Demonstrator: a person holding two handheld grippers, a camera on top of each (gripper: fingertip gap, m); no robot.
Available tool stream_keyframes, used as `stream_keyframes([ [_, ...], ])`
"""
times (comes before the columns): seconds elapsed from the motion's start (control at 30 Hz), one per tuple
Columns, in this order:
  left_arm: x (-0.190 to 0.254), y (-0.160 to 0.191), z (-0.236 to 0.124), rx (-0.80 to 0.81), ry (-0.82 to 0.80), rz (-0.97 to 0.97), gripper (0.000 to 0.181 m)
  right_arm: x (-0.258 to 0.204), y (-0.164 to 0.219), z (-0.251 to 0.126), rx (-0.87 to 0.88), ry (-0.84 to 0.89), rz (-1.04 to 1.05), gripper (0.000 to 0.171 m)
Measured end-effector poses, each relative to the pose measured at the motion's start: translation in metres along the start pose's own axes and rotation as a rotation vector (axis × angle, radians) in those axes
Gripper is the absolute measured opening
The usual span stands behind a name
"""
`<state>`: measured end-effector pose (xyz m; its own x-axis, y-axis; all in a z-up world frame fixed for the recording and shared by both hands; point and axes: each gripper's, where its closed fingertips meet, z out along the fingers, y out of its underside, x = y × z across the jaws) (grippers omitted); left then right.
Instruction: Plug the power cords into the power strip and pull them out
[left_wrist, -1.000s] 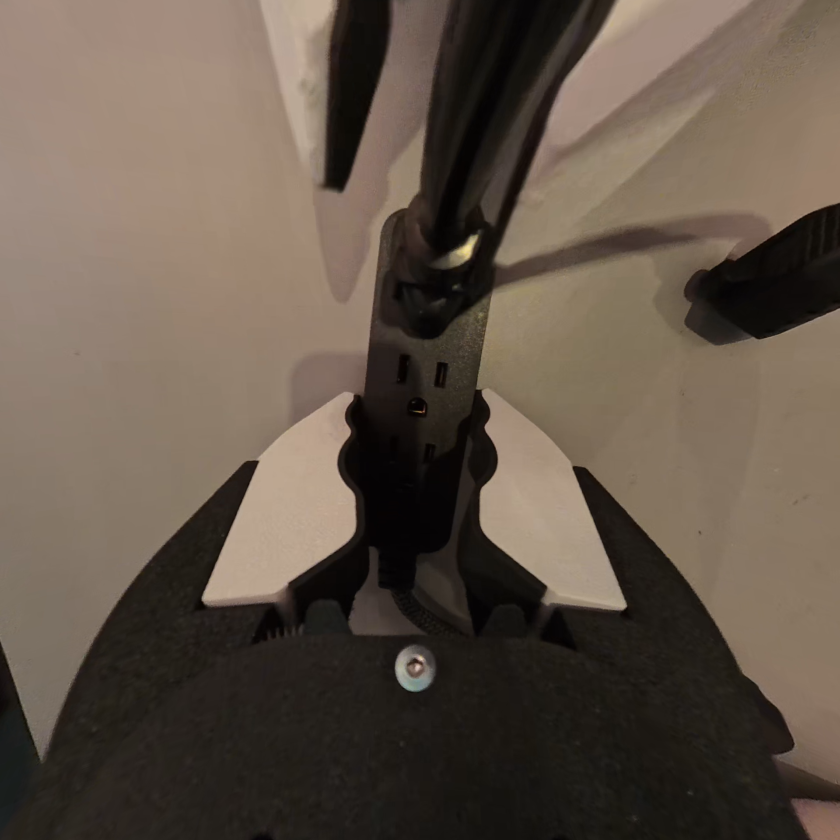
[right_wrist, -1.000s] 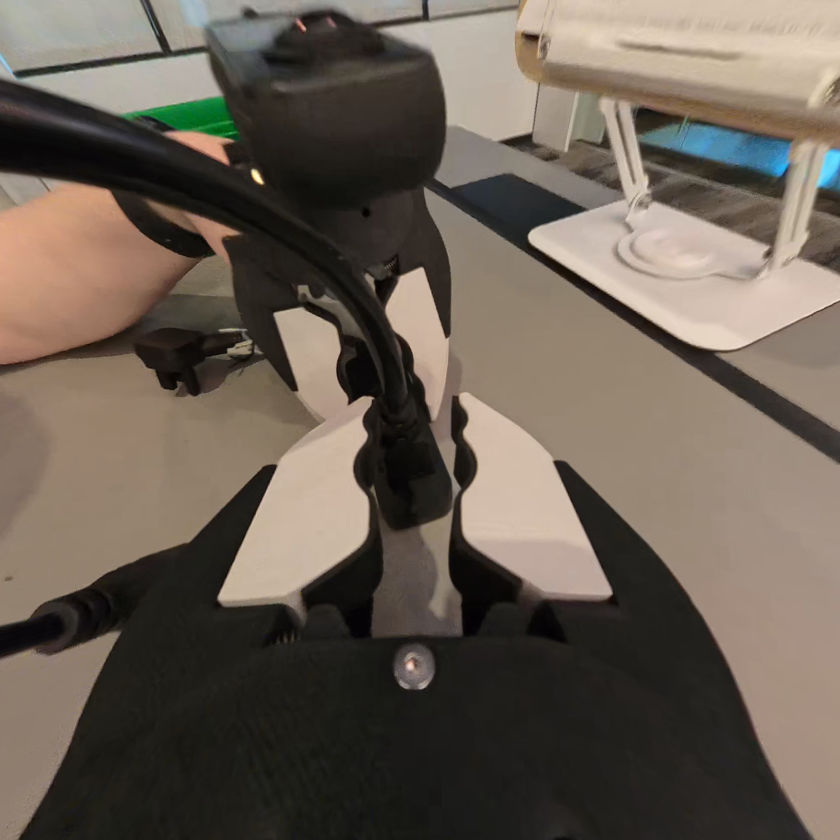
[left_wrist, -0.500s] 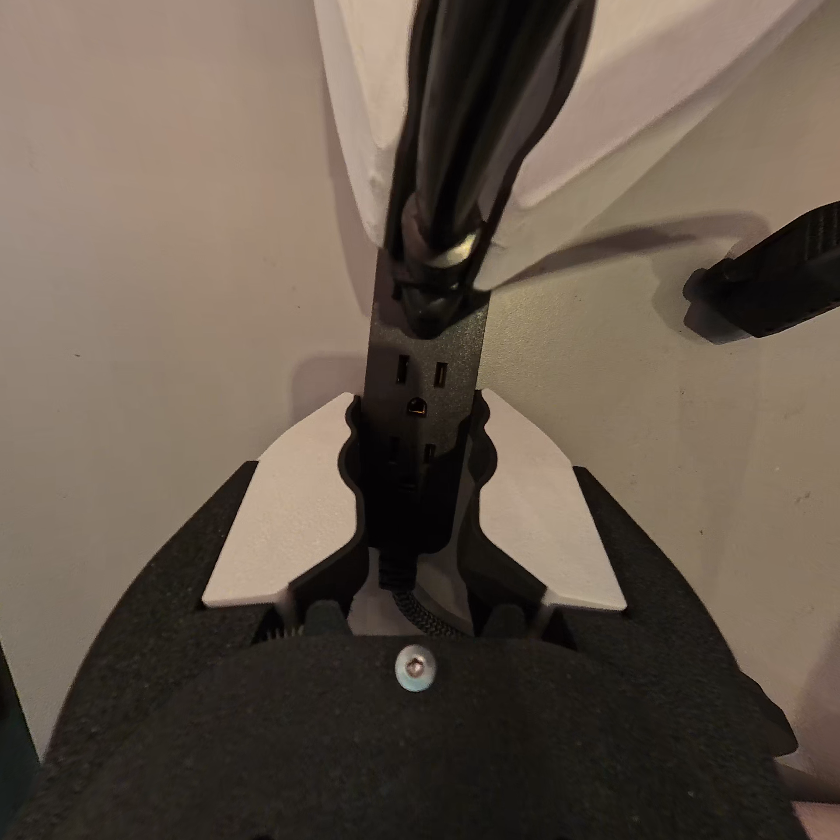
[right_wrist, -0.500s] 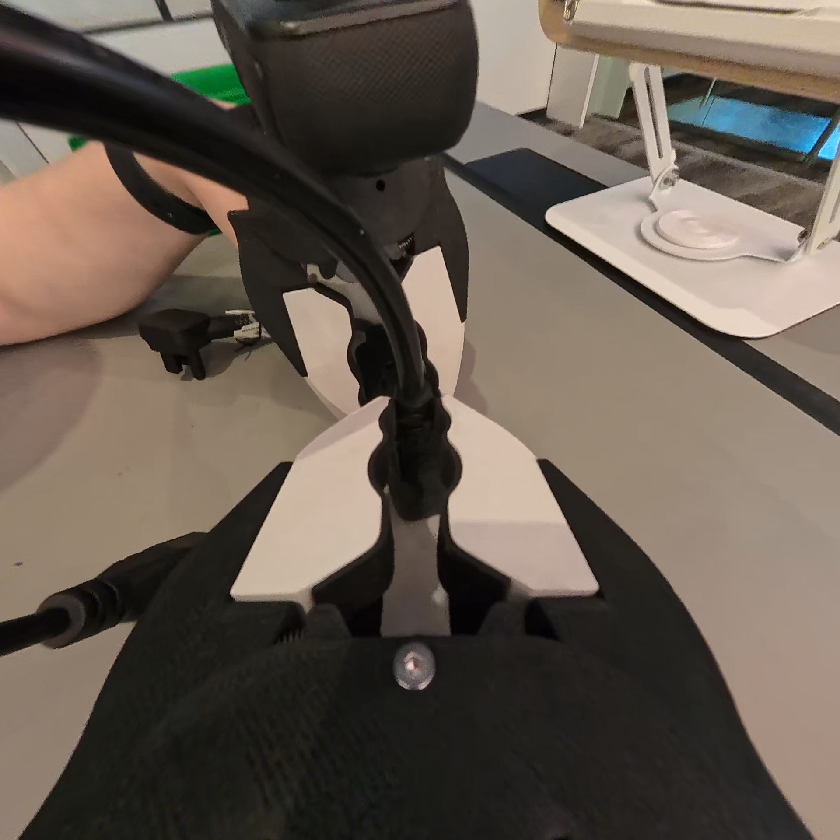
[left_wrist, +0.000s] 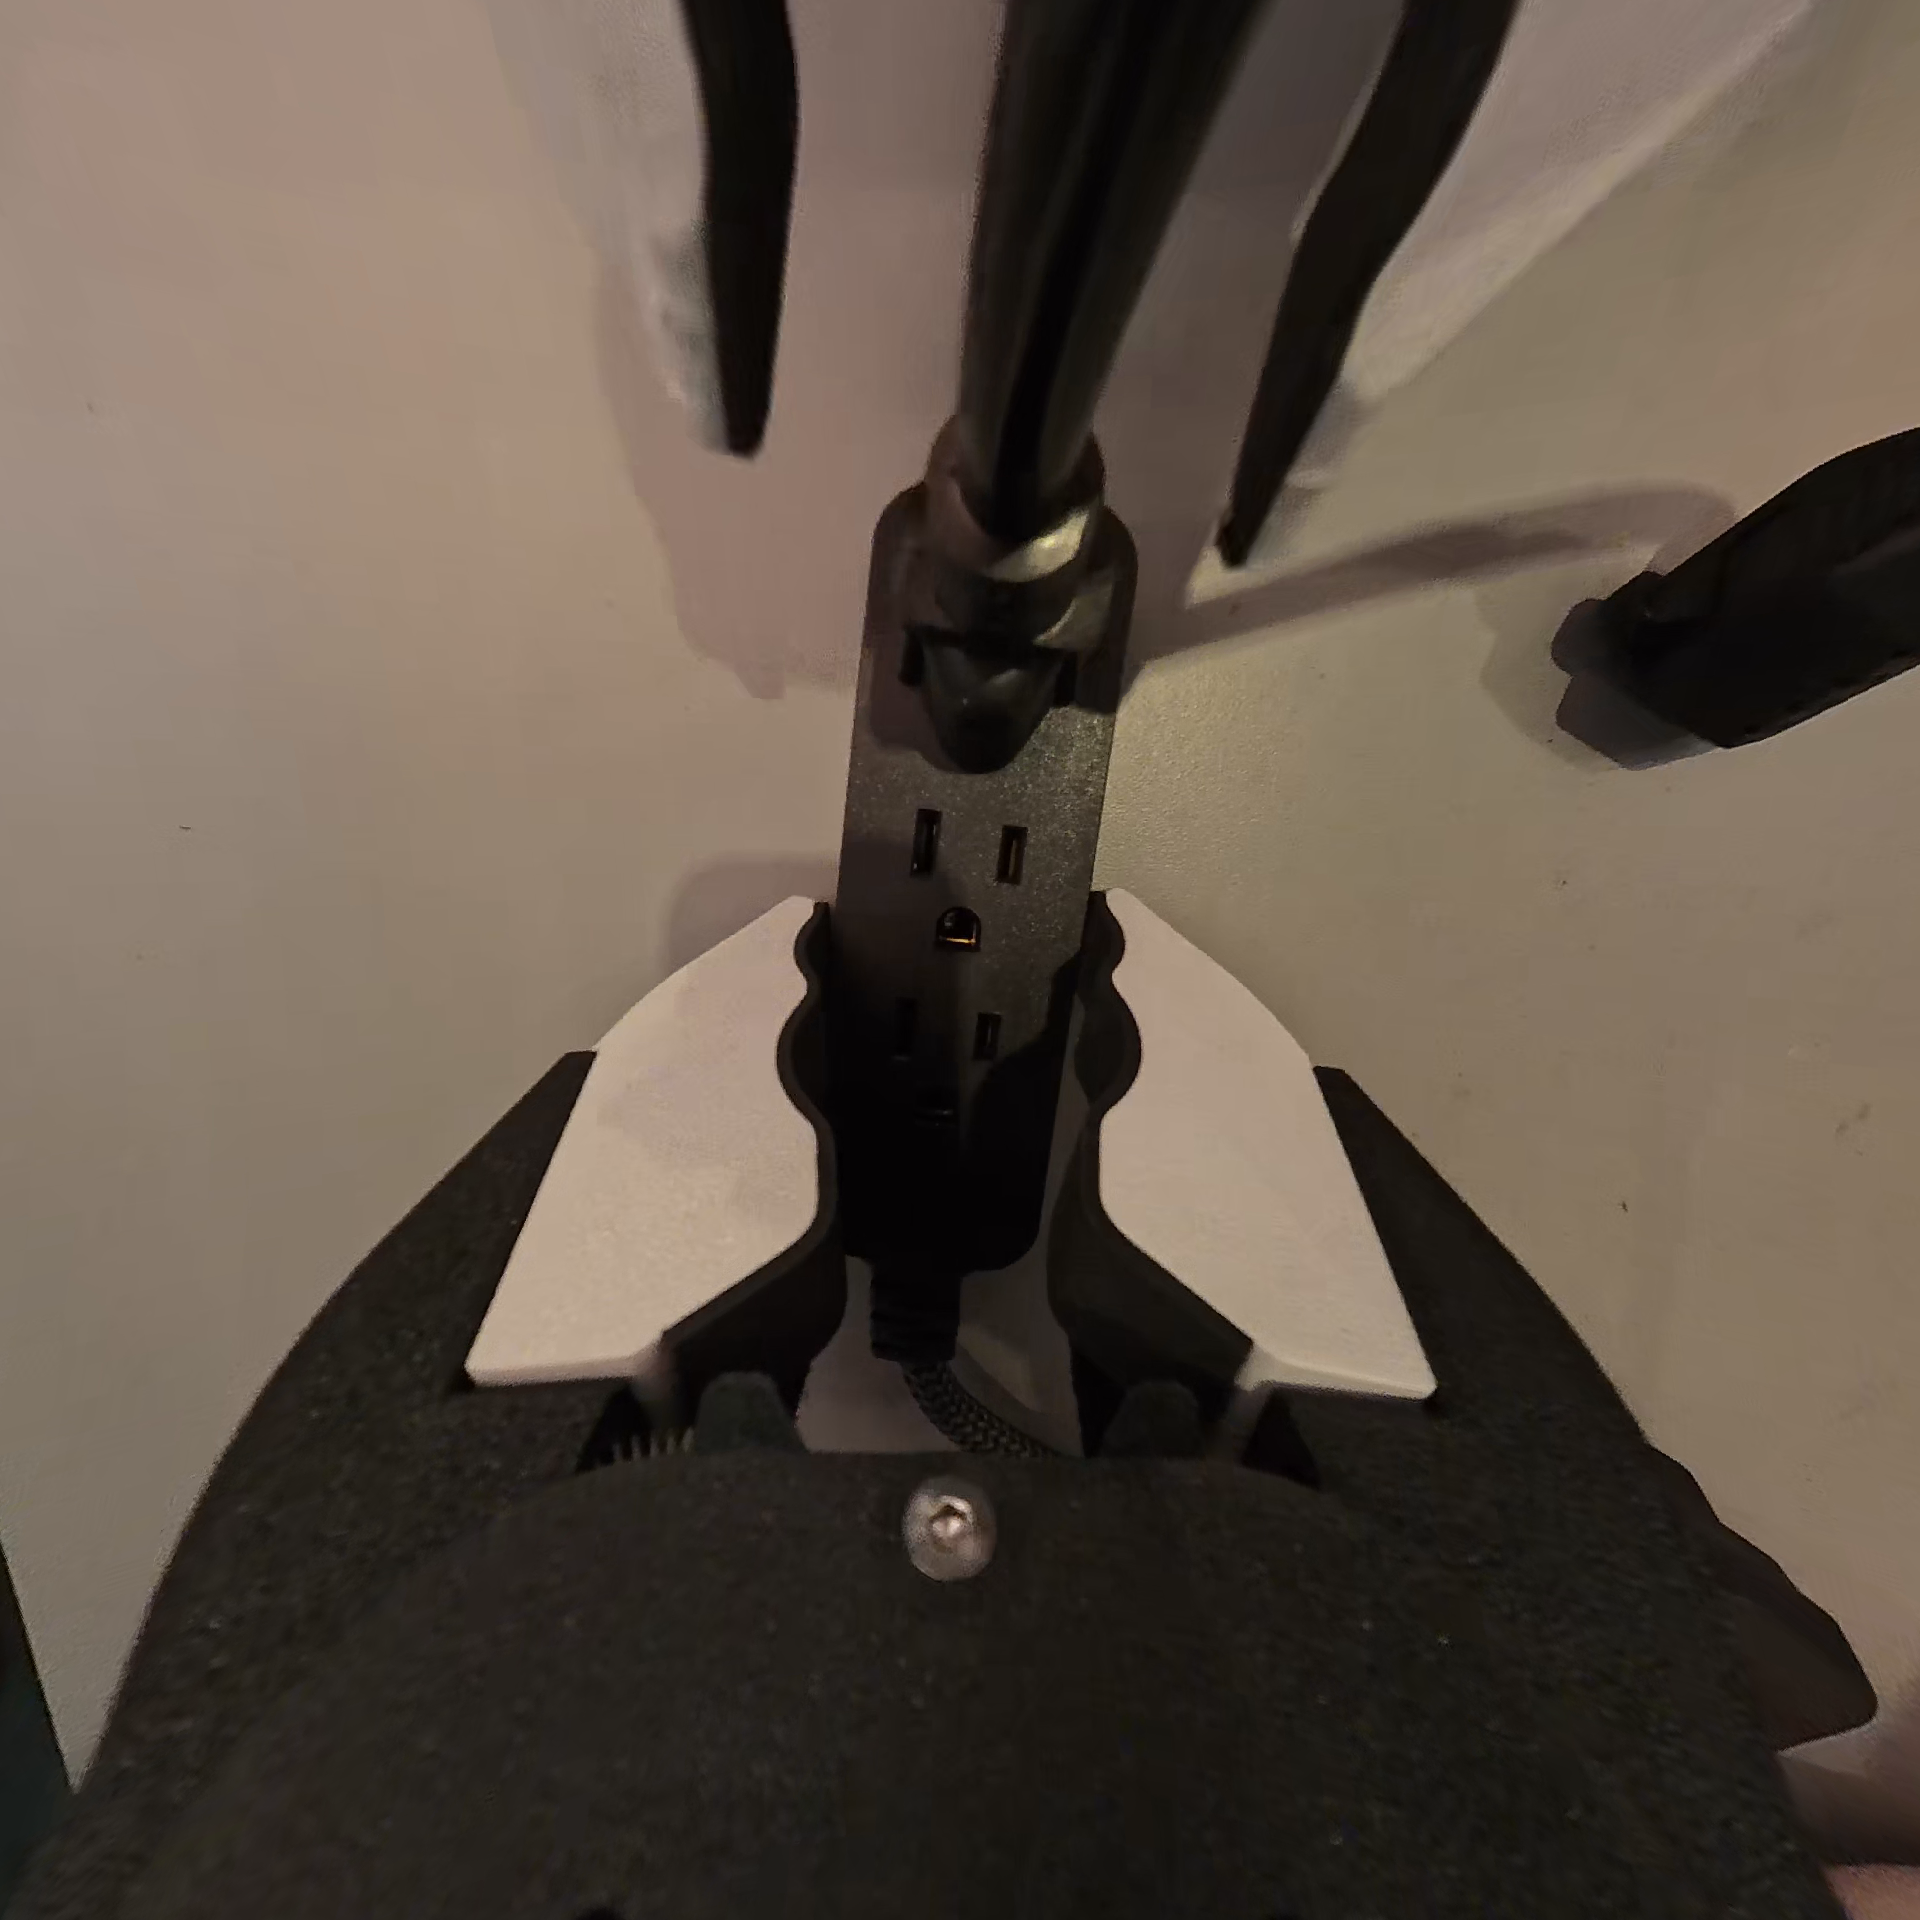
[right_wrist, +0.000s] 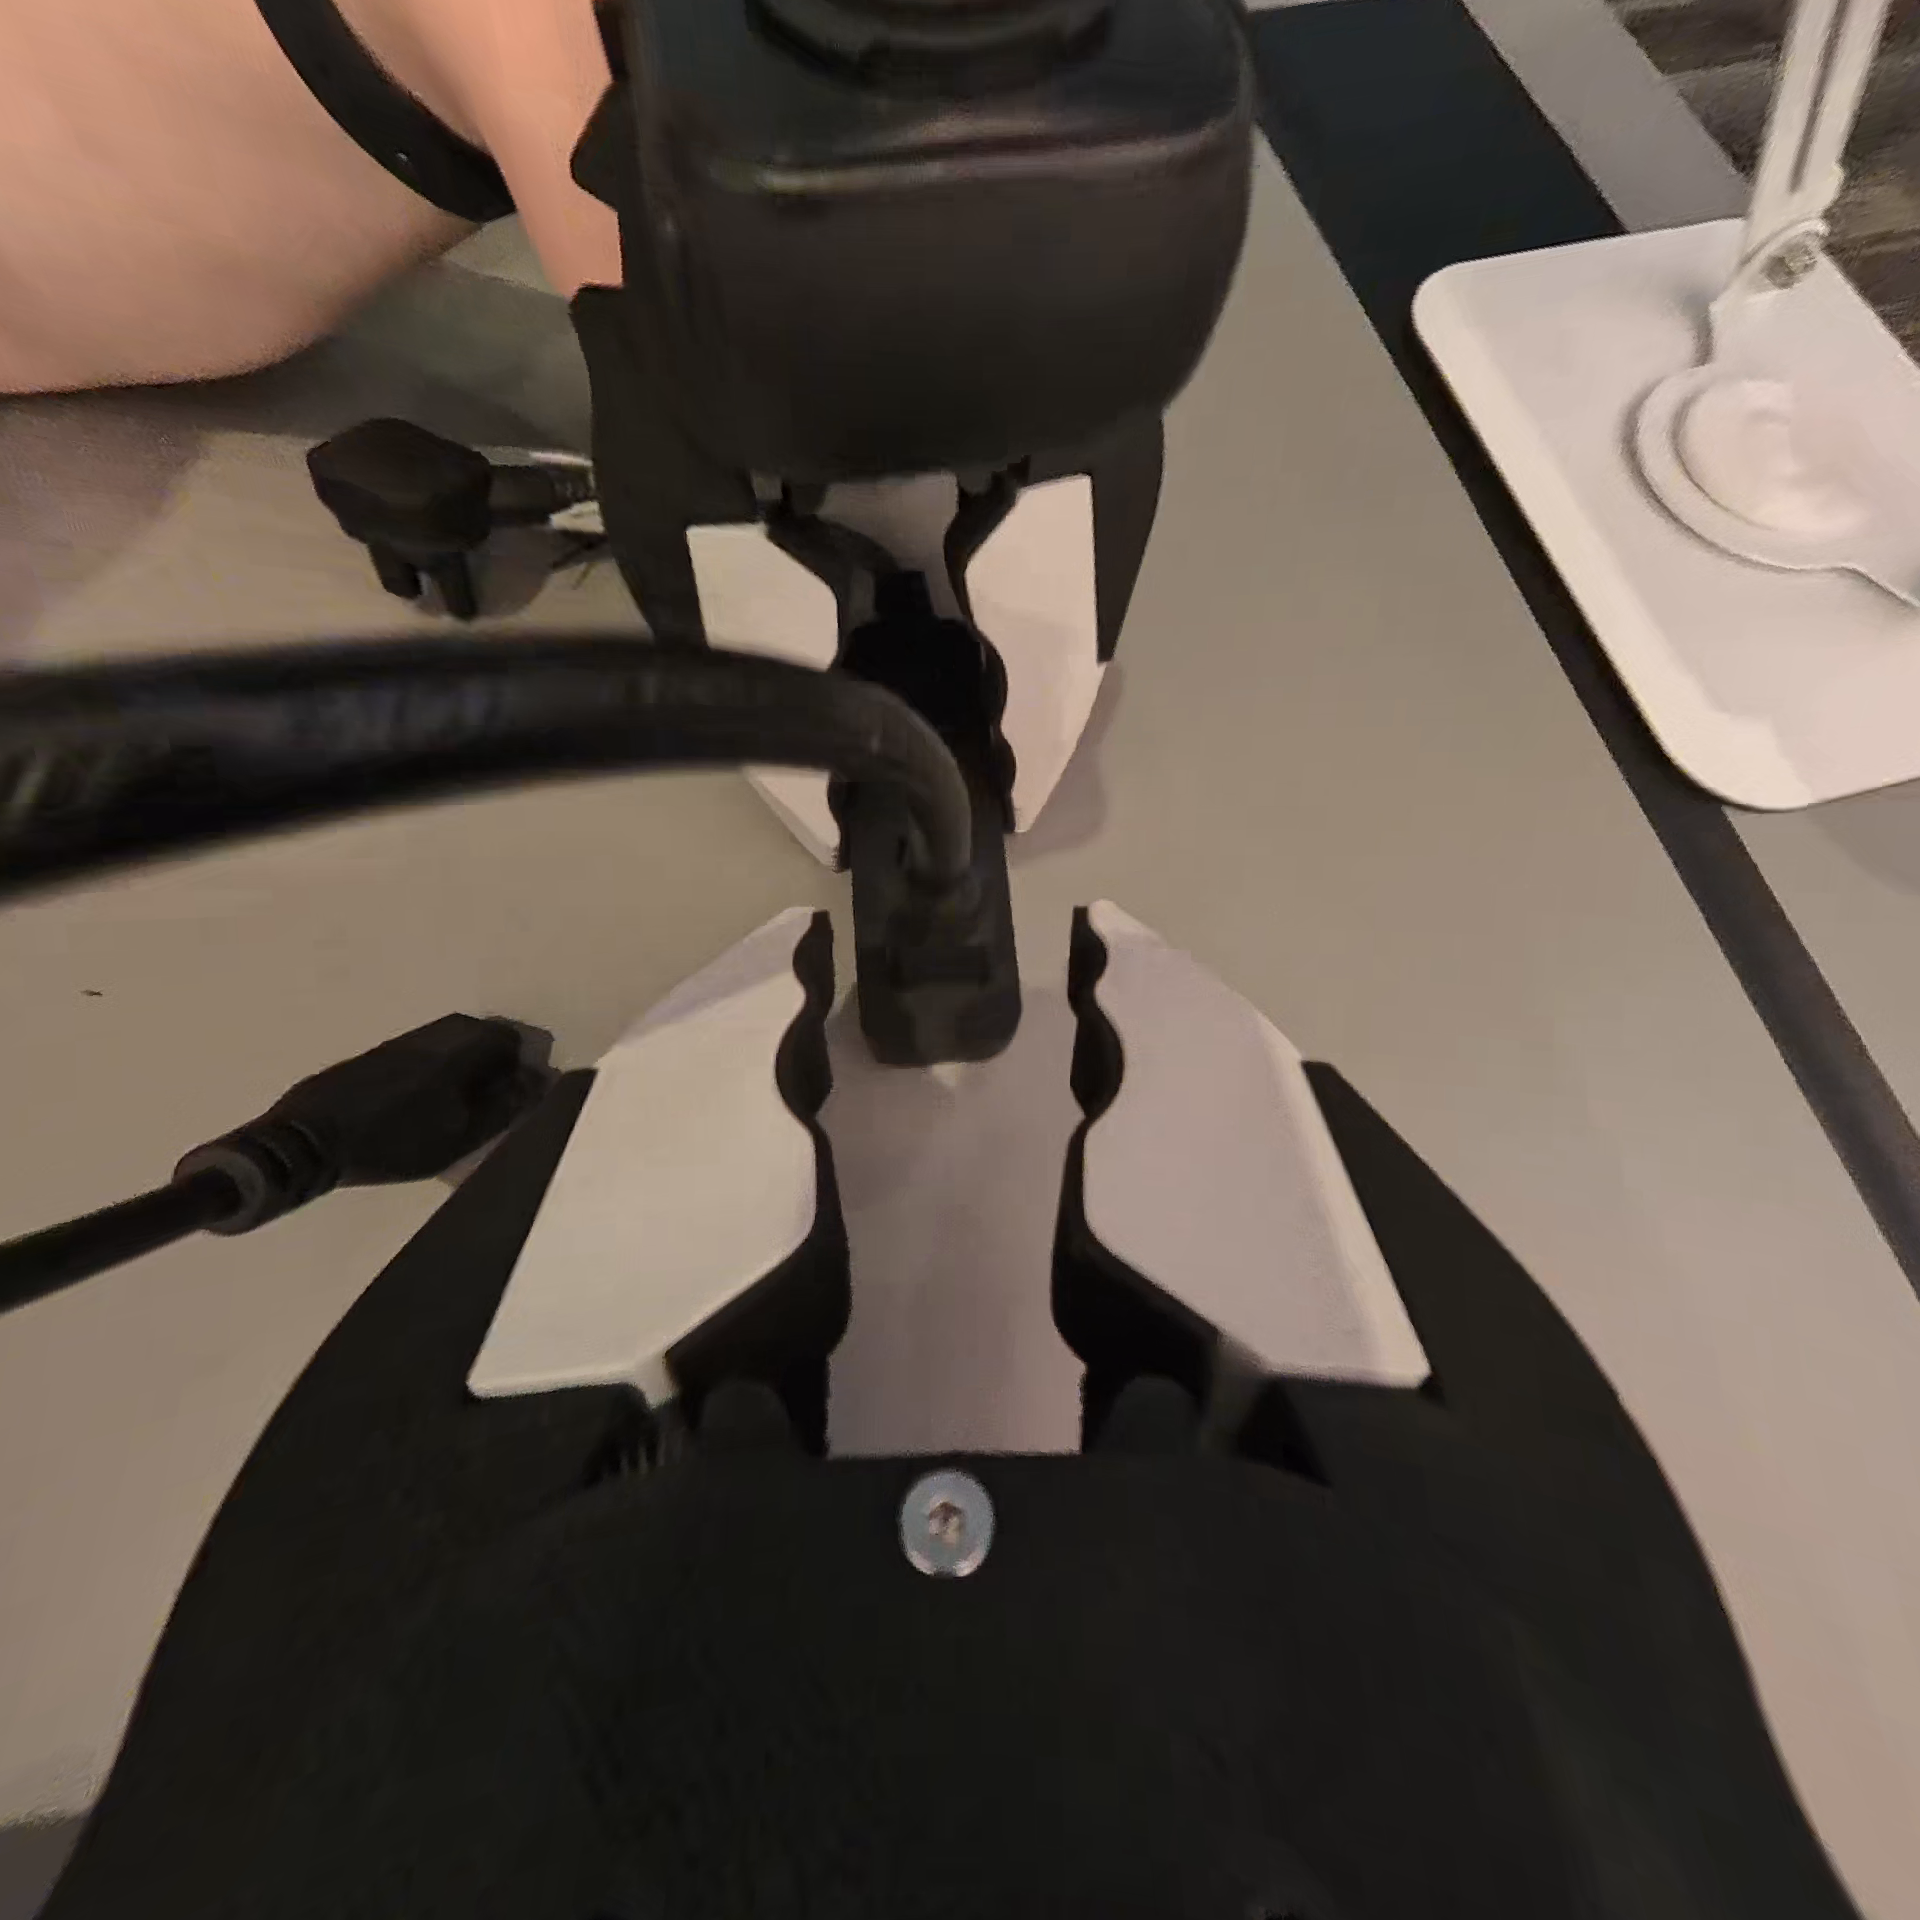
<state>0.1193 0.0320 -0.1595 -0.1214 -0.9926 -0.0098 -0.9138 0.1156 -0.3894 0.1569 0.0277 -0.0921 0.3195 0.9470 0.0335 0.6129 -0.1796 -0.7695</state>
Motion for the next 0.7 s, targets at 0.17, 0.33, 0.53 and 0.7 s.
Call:
stream_keyframes([
  [0.17,0.0,0.0,0.0,0.006,0.003,0.001,0.046,-0.001,0.013,0.014,-0.238,-0.06,-0.041,0.026],
  [0.33,0.0,0.0,0.0,0.007,0.002,0.002,0.046,-0.002,0.026,0.024,-0.402,-0.04,-0.07,0.027],
  [0.53,0.002,0.001,0.0,-0.011,0.001,0.003,0.046,-0.006,0.024,0.026,-0.298,-0.023,-0.013,0.024],
  [0.7,0.002,0.001,0.0,-0.01,0.001,0.003,0.046,-0.007,0.016,0.029,-0.179,-0.029,0.043,0.027],
])
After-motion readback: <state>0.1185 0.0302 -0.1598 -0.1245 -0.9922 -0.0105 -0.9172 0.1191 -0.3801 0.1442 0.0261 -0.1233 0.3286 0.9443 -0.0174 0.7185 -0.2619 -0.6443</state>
